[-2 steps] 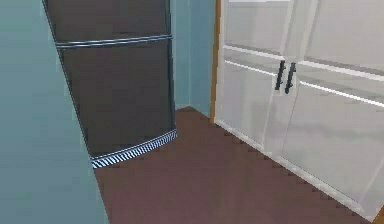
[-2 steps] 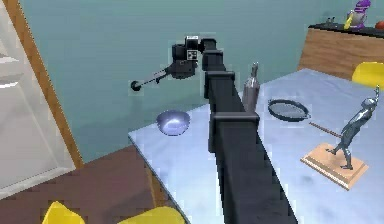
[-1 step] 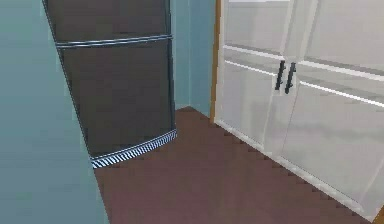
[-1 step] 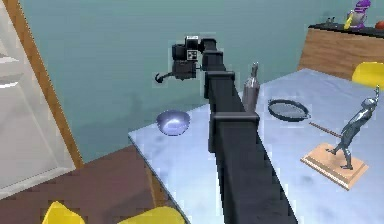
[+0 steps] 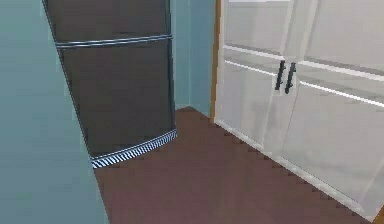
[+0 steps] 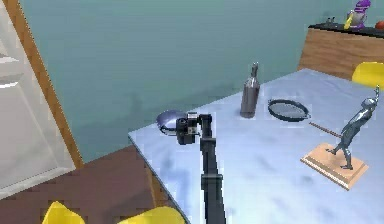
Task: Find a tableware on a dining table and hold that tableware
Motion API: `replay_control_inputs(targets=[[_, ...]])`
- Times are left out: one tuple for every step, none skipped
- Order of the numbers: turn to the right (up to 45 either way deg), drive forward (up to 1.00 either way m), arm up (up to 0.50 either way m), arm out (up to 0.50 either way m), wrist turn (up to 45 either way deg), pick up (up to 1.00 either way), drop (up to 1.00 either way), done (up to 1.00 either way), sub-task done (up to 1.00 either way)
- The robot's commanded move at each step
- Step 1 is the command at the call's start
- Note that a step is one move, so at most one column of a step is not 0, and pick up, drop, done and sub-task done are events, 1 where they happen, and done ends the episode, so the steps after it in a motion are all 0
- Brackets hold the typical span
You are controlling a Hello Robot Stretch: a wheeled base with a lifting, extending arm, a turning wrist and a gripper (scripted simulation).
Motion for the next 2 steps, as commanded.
replay_control_inputs(targets=[[0.0,0.0,0.0,0.0,0.0,1.0,0.0,0.0,0.0],[0.0,0.0,0.1,0.0,0.0,0.0,0.0,0.0,0.0]])
